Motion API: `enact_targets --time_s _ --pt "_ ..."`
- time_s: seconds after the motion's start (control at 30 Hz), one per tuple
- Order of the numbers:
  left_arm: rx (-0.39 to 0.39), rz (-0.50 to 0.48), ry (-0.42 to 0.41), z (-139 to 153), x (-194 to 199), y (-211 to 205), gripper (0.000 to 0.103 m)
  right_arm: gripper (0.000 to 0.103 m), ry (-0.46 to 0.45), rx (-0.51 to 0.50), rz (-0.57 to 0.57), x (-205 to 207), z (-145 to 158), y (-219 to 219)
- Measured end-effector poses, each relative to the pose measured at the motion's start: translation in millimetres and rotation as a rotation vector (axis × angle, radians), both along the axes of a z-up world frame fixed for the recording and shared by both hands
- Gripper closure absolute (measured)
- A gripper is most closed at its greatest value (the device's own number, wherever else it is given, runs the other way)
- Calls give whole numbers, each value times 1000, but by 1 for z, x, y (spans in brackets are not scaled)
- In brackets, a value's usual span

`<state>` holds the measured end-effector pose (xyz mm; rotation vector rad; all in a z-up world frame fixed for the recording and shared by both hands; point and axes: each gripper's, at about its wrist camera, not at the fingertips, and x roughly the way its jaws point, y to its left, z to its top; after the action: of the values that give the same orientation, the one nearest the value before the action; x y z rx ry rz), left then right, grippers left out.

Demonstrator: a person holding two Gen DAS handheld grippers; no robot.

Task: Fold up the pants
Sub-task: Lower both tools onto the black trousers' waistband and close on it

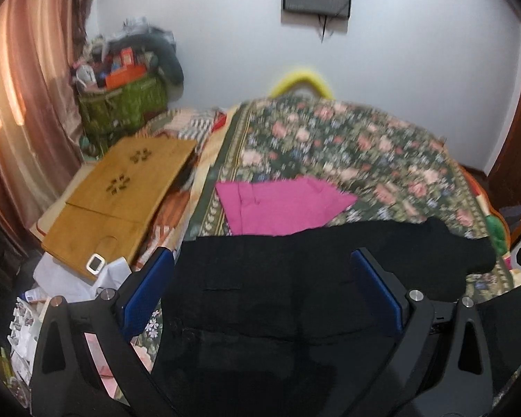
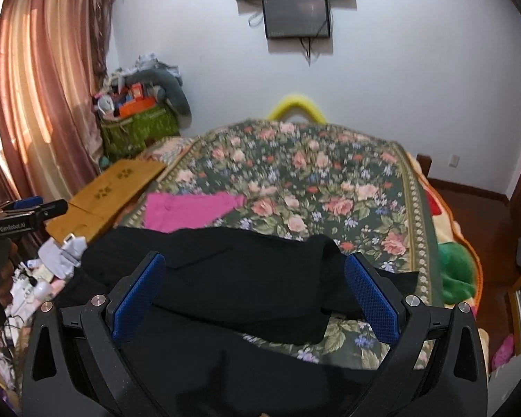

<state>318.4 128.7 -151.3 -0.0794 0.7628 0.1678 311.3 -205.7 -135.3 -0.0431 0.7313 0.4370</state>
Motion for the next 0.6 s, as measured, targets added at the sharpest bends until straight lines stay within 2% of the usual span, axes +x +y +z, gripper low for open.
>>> enact_targets --time_s 0.13,0.33,0.53,0.6 --pt "-48 -5 110 -28 33 27 0 1 94 -51 47 35 -21 8" --pt "-63 -3 265 -70 75 60 4 6 122 -146 117 82 -45 26" --pt "-208 30 380 -109 109 102 6 8 171 -186 197 120 -62 43" --pt "-277 63 403 -120 118 117 12 10 190 -193 211 134 -68 48"
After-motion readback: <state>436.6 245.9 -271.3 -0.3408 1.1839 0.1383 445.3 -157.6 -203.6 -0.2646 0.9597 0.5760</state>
